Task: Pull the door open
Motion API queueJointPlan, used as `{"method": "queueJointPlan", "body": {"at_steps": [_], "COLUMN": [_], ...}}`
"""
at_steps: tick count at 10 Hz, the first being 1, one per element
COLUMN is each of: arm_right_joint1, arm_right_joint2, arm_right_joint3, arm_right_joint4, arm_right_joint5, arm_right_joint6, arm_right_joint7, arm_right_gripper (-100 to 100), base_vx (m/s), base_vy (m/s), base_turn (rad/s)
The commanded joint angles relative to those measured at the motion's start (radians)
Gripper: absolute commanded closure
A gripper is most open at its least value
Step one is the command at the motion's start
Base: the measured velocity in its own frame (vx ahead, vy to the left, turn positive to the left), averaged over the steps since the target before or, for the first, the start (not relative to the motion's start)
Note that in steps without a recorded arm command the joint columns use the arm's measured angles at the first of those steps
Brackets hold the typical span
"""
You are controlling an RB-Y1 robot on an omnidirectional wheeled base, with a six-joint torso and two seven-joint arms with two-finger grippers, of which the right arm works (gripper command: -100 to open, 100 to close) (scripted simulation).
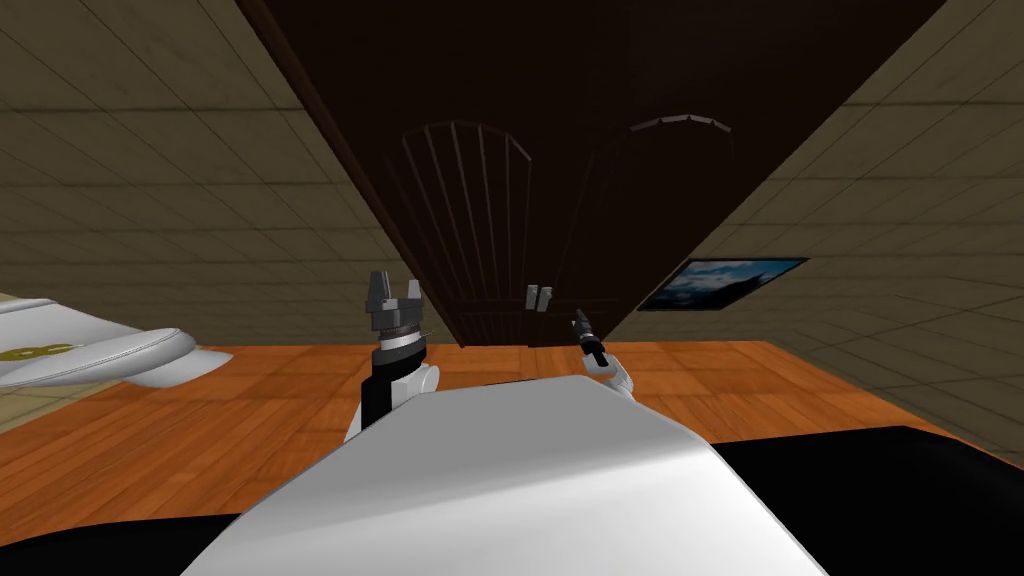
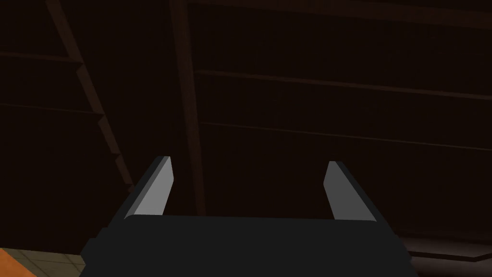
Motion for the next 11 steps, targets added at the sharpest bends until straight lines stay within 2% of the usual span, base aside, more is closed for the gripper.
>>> {"method": "queueJointPlan", "body": {"at_steps": [1,4,7,8,9,11], "arm_right_joint1": [-0.002,-0.028,-0.064,-0.050,-0.050,-0.050], "arm_right_joint2": [0.002,0.017,0.041,0.031,0.031,0.031], "arm_right_joint3": [-0.010,0.007,0.043,0.036,0.036,0.036], "arm_right_joint4": [0.006,0.005,-0.007,-0.012,-0.012,-0.012], "arm_right_joint5": [-0.002,0.001,0.006,0.004,0.004,0.004], "arm_right_joint6": [0.003,-0.004,-0.013,-0.010,-0.010,-0.010], "arm_right_joint7": [0.008,0.014,0.016,0.013,0.013,0.013], "arm_right_gripper": [-100,-100,-100,-100,100,100], "base_vx": [0.164,0.193,0.201,0.105,-0.015,-0.033], "base_vy": [-0.079,-0.034,0.069,0.048,-0.005,-0.017], "base_turn": [0.003,0.089,0.155,0.027,-0.025,0.012]}}
